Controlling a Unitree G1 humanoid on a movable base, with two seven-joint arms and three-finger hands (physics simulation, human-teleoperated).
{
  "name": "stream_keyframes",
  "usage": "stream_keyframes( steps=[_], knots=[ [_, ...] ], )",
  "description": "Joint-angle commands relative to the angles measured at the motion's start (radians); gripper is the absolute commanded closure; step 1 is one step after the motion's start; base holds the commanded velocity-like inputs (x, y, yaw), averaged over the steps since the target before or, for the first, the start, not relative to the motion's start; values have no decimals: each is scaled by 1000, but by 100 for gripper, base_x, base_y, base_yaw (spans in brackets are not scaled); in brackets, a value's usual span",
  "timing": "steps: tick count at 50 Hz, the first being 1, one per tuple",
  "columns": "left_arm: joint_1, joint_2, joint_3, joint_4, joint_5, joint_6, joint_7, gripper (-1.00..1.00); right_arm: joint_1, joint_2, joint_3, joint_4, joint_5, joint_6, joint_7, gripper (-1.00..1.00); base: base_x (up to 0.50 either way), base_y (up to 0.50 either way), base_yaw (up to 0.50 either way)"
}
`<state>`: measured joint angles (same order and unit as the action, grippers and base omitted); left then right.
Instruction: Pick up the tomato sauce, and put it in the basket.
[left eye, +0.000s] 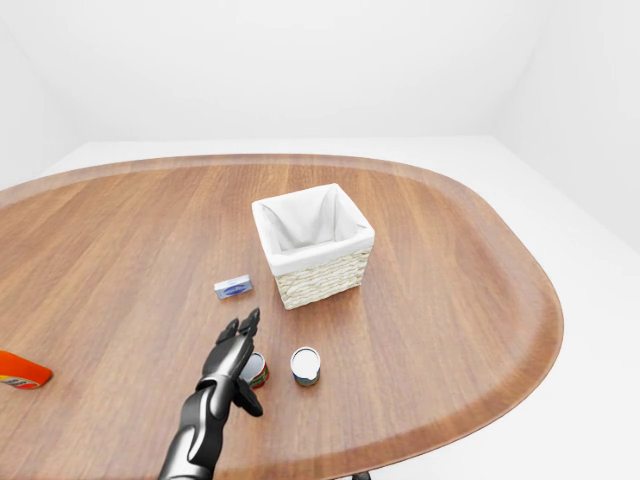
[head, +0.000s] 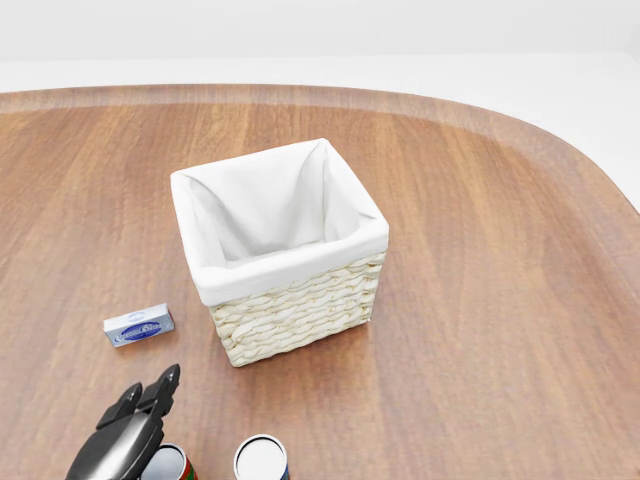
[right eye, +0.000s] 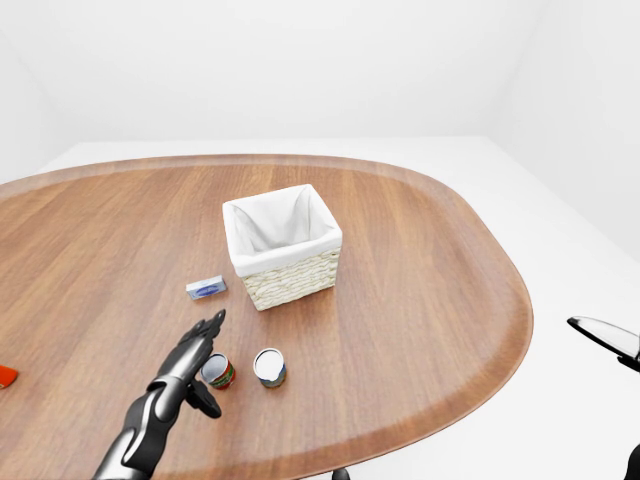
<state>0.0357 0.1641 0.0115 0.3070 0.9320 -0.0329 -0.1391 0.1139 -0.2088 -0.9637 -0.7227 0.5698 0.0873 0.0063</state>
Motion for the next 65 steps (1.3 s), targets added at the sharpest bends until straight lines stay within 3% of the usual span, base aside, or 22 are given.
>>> stream_keyframes(
  steps=[1,24,37,38,39,40,60,65],
  knots=[
    [-27,7,-13,89,17,-3,48,-100,1,3,3,4,-4,0,3,-100,0,0,0],
    [-84,15,-32,239,24,-4,130,-100,1,5,6,7,-6,0,3,-100,0,0,0],
    [-91,17,-39,264,20,1,130,-100,-2,-1,7,6,-3,0,-3,-100,0,0,0],
    [-92,17,-39,265,20,1,130,-76,-3,-1,7,7,-3,0,-3,-100,0,0,0],
    [-93,17,-38,267,17,1,128,93,-3,-3,6,5,-1,0,-4,-100,0,0,0],
    [-95,17,-38,268,17,1,129,100,-3,-3,4,4,0,0,-5,-100,0,0,0],
    [-104,20,-39,288,13,-5,147,100,-1,3,10,7,-5,0,-1,-100,0,0,0],
    [-93,18,-33,234,10,10,135,100,0,4,10,7,-5,0,-1,-100,0,0,0]
  ],
)
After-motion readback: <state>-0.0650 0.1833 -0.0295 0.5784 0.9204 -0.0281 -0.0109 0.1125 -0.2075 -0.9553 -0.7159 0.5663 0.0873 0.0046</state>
